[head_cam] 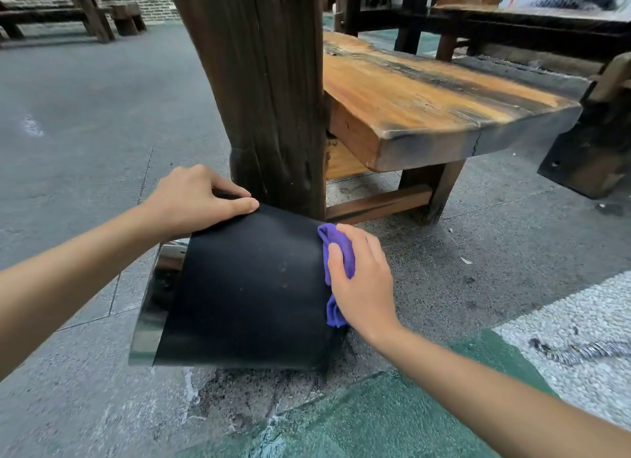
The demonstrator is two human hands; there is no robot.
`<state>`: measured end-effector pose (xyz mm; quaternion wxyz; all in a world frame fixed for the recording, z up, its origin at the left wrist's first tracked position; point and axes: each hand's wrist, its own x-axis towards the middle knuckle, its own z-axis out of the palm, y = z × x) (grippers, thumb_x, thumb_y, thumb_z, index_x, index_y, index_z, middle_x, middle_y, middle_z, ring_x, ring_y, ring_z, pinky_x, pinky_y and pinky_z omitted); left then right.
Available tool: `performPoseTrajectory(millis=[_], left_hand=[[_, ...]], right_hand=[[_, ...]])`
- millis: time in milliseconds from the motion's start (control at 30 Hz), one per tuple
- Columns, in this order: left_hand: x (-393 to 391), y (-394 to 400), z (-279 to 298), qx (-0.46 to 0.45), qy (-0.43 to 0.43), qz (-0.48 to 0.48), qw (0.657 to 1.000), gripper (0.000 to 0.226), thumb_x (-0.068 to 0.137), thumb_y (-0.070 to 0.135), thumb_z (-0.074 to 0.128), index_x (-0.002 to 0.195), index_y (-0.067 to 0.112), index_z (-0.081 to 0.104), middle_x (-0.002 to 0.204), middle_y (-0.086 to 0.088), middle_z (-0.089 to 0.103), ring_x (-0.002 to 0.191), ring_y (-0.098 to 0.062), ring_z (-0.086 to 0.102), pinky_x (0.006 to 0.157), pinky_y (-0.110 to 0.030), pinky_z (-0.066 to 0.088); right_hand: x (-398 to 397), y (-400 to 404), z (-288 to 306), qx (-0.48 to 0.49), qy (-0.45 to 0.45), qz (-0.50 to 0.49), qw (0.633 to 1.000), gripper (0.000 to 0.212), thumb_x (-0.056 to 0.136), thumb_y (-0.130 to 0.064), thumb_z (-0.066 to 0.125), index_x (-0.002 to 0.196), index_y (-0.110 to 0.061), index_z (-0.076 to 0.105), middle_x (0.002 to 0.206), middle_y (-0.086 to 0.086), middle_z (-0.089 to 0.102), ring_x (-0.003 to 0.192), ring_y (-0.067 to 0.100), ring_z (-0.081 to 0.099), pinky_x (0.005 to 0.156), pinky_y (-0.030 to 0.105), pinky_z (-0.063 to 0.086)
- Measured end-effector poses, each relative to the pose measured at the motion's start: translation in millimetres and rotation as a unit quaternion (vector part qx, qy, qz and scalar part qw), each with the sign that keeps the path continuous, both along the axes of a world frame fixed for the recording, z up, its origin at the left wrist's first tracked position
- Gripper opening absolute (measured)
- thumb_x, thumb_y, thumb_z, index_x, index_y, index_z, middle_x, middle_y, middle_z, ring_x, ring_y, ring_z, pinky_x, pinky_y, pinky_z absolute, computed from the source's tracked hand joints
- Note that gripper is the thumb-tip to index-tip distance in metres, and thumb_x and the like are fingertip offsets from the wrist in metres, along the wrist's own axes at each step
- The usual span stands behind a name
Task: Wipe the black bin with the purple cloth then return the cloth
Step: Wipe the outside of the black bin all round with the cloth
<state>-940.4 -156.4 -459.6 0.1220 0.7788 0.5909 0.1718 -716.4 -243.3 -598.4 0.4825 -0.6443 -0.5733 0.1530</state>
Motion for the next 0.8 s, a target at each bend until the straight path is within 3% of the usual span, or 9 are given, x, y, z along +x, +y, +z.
performPoseTrajectory(millis=[167,233,300,367,433,500,567,667,800], left_hand=[[-2.6,6.6,-3.3,-0.029,-0.041,0.042,0.998,0.012,0.086,0.05,0.074,0.088,0.042,0.083,0.087,0.015,0.077,0.096,-0.013,0.067,0.082,-0.031,0.051],[-2.9,7.9,-3.2,-0.036,-0.143,0.076,0.986,0.013,0.085,0.04,0.076,0.078,0.032,0.083,0.08,0.006,0.078,0.084,-0.023,0.071,0.074,-0.034,0.056],[-0.6,4.7,-3.7,-0.03,-0.313,0.099,0.944,0.017,0.085,0.025,0.073,0.071,0.02,0.082,0.079,-0.004,0.078,0.06,-0.03,0.064,0.059,-0.03,0.054],[2.9,-6.3,-7.9,-0.019,-0.416,0.076,0.906,0.019,0.086,0.021,0.07,0.07,0.019,0.081,0.103,-0.009,0.079,0.07,-0.021,0.069,0.066,-0.024,0.052],[1.9,-26.9,-21.3,0.014,-0.373,0.011,0.928,0.015,0.082,0.032,0.068,0.08,0.027,0.082,0.127,0.006,0.072,0.128,-0.012,0.057,0.1,-0.029,0.043],[-2.0,-54.4,-39.7,0.09,-0.214,-0.085,0.969,0.024,0.078,0.041,0.064,0.093,0.032,0.08,0.14,0.019,0.062,0.156,-0.006,0.021,0.118,-0.027,0.025],[-5.3,-74.6,-55.2,0.138,-0.143,-0.154,0.968,0.025,0.081,0.038,0.063,0.099,0.029,0.078,0.147,0.016,0.056,0.161,-0.012,0.008,0.12,-0.02,0.023],[-8.0,-83.2,-66.7,0.139,-0.164,-0.189,0.958,0.023,0.086,0.021,0.065,0.106,0.019,0.076,0.154,0.007,0.05,0.162,-0.019,0.004,0.109,-0.001,0.028],[-8.0,-76.7,-68.0,0.13,-0.168,-0.166,0.963,0.038,0.084,0.01,0.068,0.122,0.014,0.069,0.159,0.005,0.044,0.161,-0.016,0.003,0.126,-0.017,0.012]], right_hand=[[-9.8,-27.4,-29.7,0.001,0.018,0.007,1.0,0.038,0.101,-0.032,0.055,0.139,-0.029,0.054,0.152,-0.01,0.043,0.137,0.002,0.043,0.105,0.013,0.03],[-11.5,-31.0,-38.2,0.003,0.032,0.018,0.999,0.038,0.102,-0.03,0.055,0.14,-0.03,0.051,0.154,-0.013,0.039,0.138,-0.002,0.04,0.106,0.007,0.025],[-11.3,-28.5,-43.0,0.018,0.064,0.018,0.998,0.036,0.102,-0.023,0.056,0.137,-0.029,0.052,0.15,-0.012,0.041,0.137,-0.005,0.039,0.106,0.003,0.022],[-7.3,-20.7,-44.6,0.029,0.092,0.007,0.995,0.033,0.101,-0.017,0.057,0.132,-0.029,0.054,0.141,-0.008,0.048,0.13,-0.01,0.043,0.103,0.0,0.023],[-1.0,-11.1,-43.6,0.026,0.113,-0.004,0.993,0.032,0.1,-0.014,0.057,0.125,-0.033,0.055,0.131,-0.008,0.054,0.118,-0.015,0.047,0.096,-0.002,0.026],[6.3,-1.3,-42.5,0.018,0.126,-0.004,0.992,0.033,0.099,-0.013,0.057,0.118,-0.04,0.054,0.126,-0.009,0.056,0.111,-0.017,0.049,0.093,-0.001,0.029],[13.8,8.8,-43.9,0.007,0.128,0.0,0.992,0.034,0.098,-0.014,0.058,0.114,-0.043,0.054,0.123,-0.011,0.058,0.109,-0.015,0.052,0.093,0.006,0.034],[19.5,20.2,-45.0,-0.014,0.141,-0.001,0.99,0.029,0.097,-0.018,0.057,0.115,-0.041,0.058,0.121,-0.015,0.06,0.108,-0.011,0.054,0.094,0.017,0.041],[17.7,23.2,-48.9,0.002,0.116,-0.003,0.993,0.028,0.098,-0.017,0.056,0.118,-0.037,0.058,0.123,-0.012,0.057,0.109,-0.012,0.052,0.091,0.003,0.034]])
